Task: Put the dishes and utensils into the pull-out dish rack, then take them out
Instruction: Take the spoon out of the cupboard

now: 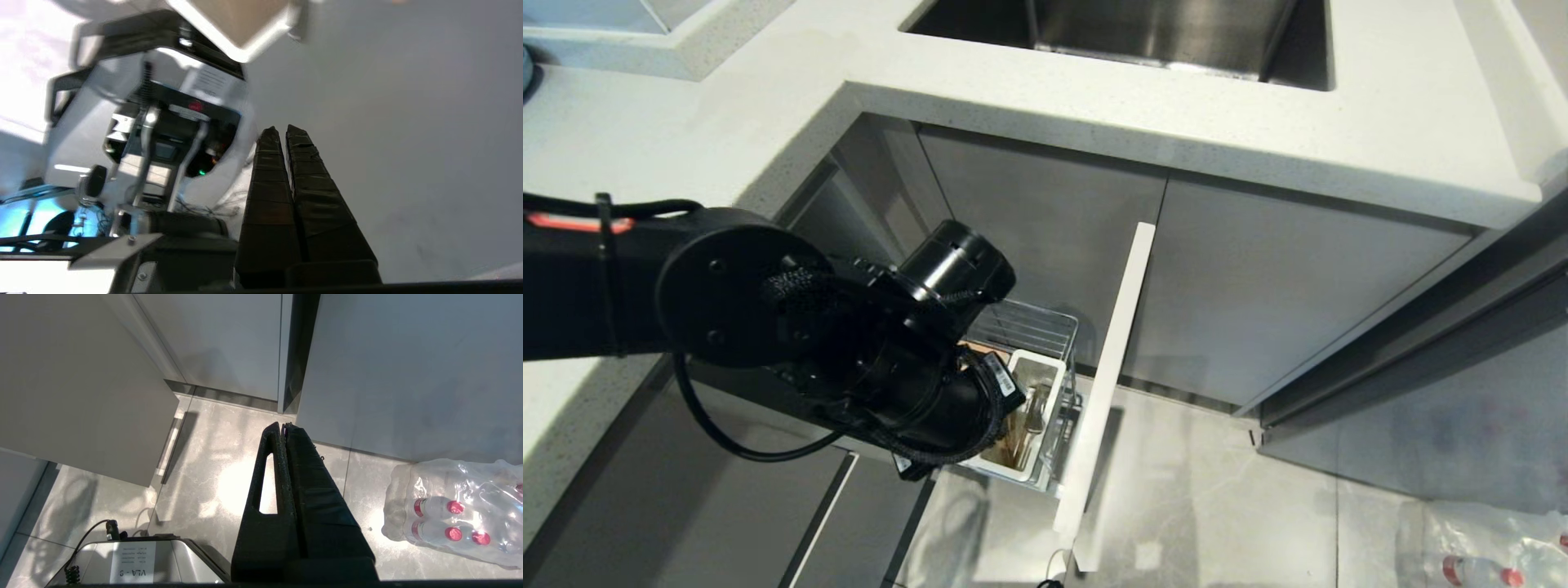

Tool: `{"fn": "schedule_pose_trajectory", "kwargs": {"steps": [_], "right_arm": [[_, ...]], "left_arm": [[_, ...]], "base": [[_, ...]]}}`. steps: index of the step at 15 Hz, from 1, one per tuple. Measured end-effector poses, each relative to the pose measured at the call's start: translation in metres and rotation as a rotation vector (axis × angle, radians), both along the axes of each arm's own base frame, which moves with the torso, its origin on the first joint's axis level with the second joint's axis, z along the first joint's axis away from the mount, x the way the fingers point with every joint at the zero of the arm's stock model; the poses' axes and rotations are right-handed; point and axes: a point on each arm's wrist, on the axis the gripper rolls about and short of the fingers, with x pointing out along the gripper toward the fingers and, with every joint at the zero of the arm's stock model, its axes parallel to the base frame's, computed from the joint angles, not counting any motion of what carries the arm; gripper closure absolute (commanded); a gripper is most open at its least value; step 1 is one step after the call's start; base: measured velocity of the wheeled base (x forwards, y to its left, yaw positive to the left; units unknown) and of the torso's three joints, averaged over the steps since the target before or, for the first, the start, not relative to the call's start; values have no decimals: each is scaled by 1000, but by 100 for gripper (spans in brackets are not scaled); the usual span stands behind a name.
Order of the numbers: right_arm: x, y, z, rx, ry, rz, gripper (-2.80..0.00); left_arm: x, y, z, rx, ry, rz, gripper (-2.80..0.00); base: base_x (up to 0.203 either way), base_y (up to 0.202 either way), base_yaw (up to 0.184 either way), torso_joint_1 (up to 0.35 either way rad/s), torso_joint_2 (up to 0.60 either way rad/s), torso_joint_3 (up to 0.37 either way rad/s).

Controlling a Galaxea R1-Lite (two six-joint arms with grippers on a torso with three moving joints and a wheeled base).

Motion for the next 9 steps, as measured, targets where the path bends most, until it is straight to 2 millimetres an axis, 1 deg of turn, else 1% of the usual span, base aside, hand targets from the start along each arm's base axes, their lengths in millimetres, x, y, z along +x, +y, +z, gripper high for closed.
{"fn": "schedule_pose_trajectory", "kwargs": {"steps": [4,7,9], "right_arm": [[0,0,0,0,0,0,0],[0,0,0,0,0,0,0],[0,0,0,0,0,0,0]], "left_arm": [[6,-4,-21,49,42,11,0],[12,-9,-29,47,40,10,0],[20,-12,-36,39,32,18,0]], "base": [[0,0,0,0,0,0],[0,0,0,0,0,0],[0,0,0,0,0,0]]}}
